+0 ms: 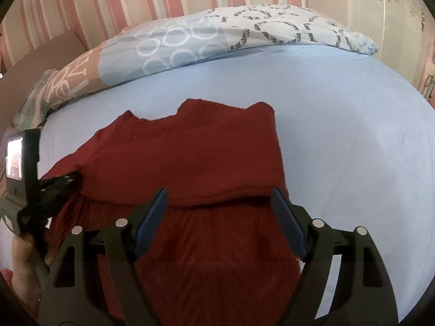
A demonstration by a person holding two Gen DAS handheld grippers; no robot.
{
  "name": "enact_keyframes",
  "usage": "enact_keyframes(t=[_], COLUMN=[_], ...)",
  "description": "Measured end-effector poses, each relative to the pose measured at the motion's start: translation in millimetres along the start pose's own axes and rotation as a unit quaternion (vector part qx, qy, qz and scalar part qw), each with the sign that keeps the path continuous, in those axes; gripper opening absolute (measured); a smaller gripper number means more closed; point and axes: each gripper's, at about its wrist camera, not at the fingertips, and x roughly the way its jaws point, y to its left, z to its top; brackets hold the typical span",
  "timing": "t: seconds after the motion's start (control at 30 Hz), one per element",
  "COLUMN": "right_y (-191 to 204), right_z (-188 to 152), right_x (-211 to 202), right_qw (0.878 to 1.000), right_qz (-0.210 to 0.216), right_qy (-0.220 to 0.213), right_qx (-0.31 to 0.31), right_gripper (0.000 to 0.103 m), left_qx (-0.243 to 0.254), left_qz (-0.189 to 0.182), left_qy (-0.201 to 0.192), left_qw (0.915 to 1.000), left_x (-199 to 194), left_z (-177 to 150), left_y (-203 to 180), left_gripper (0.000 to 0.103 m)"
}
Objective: Fold small clothes
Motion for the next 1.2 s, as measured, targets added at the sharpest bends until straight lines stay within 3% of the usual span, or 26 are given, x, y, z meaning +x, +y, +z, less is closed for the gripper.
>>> enact_keyframes(t=[0.13, 0.3, 0.33, 0.37, 0.4, 0.43, 0.57, 0.63, 0.67, 0.7, 0.77, 0.8, 0.83, 0.97, 1.07, 1.2], right_y=[-3.5, -3.3, -3.7, -4.8, -5.7, -5.8, -4.7, -4.5, -4.5, -4.8, -6.1, -7.3, -8.3, -11.6, -13.3, -8.3], right_z=[4.6, 3.4, 3.6, 2.1, 1.0, -0.5, -3.8, -3.8, -4.4, -4.4, -5.2, -5.6, -5.9, -5.1, -0.4, 5.6], right_x=[2.9, 3.2, 3.0, 3.5, 4.1, 4.8, 9.1, 12.1, 12.8, 13.8, 15.6, 17.3, 18.2, 19.6, 22.7, 39.9], right_qw=[1.0, 1.0, 1.0, 1.0, 1.0, 1.0, 1.0, 1.0, 1.0, 1.0, 1.0, 1.0, 1.0, 1.0, 1.0, 1.0], right_qz=[0.001, 0.0, 0.001, 0.004, 0.005, 0.007, 0.007, 0.006, 0.005, 0.005, 0.003, 0.002, 0.001, -0.001, 0.004, -0.001], right_qy=[-0.003, -0.009, -0.008, -0.008, -0.008, -0.007, -0.004, -0.003, -0.004, -0.004, -0.003, -0.001, 0.0, -0.005, -0.008, 0.006], right_qx=[0.008, 0.005, 0.007, 0.012, 0.015, 0.016, 0.011, 0.01, 0.009, 0.009, 0.009, 0.01, 0.01, 0.018, 0.026, 0.016], right_gripper=[0.076, 0.076, 0.076, 0.076, 0.076, 0.076, 0.076, 0.076, 0.076, 0.076, 0.076, 0.076, 0.076, 0.076, 0.076, 0.075], left_qx=[0.001, -0.029, -0.036, -0.042, -0.047, -0.049, -0.066, -0.064, -0.063, -0.063, -0.062, -0.057, -0.046, 0.013, 0.022, 0.028], left_qz=[-0.011, -0.123, -0.14, -0.151, -0.153, -0.152, -0.167, -0.161, -0.158, -0.146, -0.139, -0.133, -0.121, -0.063, -0.055, -0.03], left_qy=[-0.024, 0.012, 0.021, 0.027, 0.023, 0.018, 0.025, 0.033, 0.035, 0.04, 0.043, 0.038, 0.032, -0.022, -0.064, -0.065], left_qw=[0.9997, 0.9919, 0.9893, 0.9872, 0.9868, 0.987, 0.9835, 0.9844, 0.9849, 0.9865, 0.9874, 0.9887, 0.9911, 0.9977, 0.9962, 0.9971], left_x=[-10.2, -14.9, -13.9, -13.9, -15.5, -16.8, -9.3, -1.1, 2.5, 9.0, 14.4, 13.0, 10.5, -10.0, -26.3, -16.1], left_z=[10.9, 3.9, -0.1, -4.5, -9.6, -13.3, -18.8, -18.7, -18.7, -18.7, -18.2, -16.3, -14.7, -7.3, 10.4, 18.4], left_y=[20.6, 46.4, 47.4, 47.7, 47.3, 46.8, 43.8, 38.3, 36.3, 34.7, 35.3, 34.6, 31.7, 16.4, 21.0, 31.9], left_gripper=[0.002, 0.008, 0.026, 0.037, 0.06, 0.067, 0.07, 0.068, 0.061, 0.043, 0.03, 0.016, 0.01, 0.009, 0.009, 0.009])
